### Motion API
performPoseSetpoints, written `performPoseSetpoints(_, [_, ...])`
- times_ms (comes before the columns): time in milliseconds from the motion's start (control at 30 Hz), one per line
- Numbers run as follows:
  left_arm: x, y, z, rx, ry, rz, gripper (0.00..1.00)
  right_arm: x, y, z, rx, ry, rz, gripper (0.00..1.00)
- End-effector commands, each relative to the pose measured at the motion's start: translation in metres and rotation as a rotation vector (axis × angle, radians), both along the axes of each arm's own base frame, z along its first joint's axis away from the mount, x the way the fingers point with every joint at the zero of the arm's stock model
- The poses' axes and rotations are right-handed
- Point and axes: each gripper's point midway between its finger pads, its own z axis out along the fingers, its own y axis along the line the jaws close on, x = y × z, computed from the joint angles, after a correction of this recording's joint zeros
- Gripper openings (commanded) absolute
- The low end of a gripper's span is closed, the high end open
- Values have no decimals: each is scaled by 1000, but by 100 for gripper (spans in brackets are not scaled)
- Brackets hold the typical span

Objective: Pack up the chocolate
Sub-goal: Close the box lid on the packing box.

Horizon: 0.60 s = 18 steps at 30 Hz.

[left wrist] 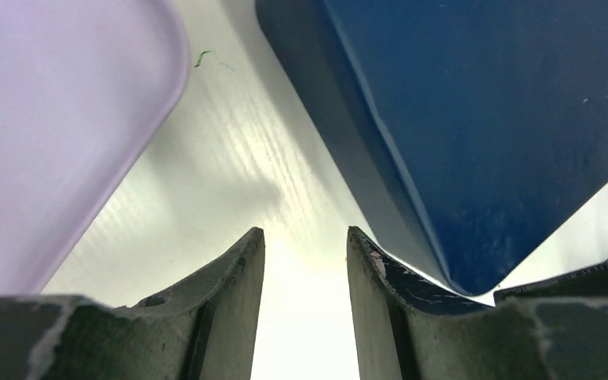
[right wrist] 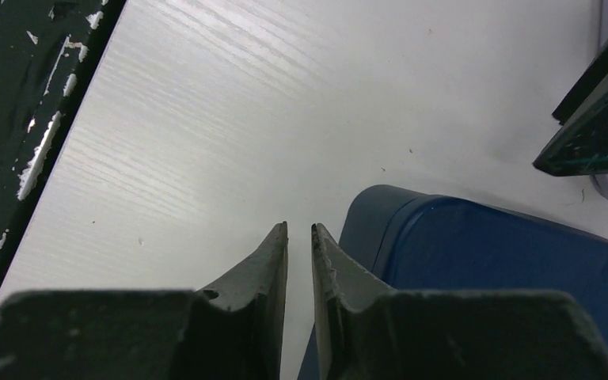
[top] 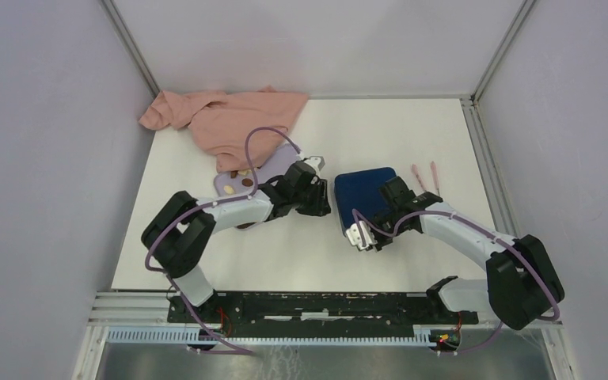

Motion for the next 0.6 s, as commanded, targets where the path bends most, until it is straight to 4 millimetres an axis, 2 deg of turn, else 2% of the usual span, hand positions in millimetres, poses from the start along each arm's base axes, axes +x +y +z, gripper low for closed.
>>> performPoseSetpoints(0, [9,15,38,-21,-129,62,50,12,9,11,-6,-8,-19,21])
performPoseSetpoints(133, [6,27,47,-9,-165,83,50,28,13,15,-27,-42,-76,19])
performPoseSetpoints(367, [4,27,42,-14,-158,77,50,49,10,15,-65,-71,-183,18])
performPoseSetpoints(567, [3,19,43,-41,-149,57,50,48,6,17,-85,-73,-192,18])
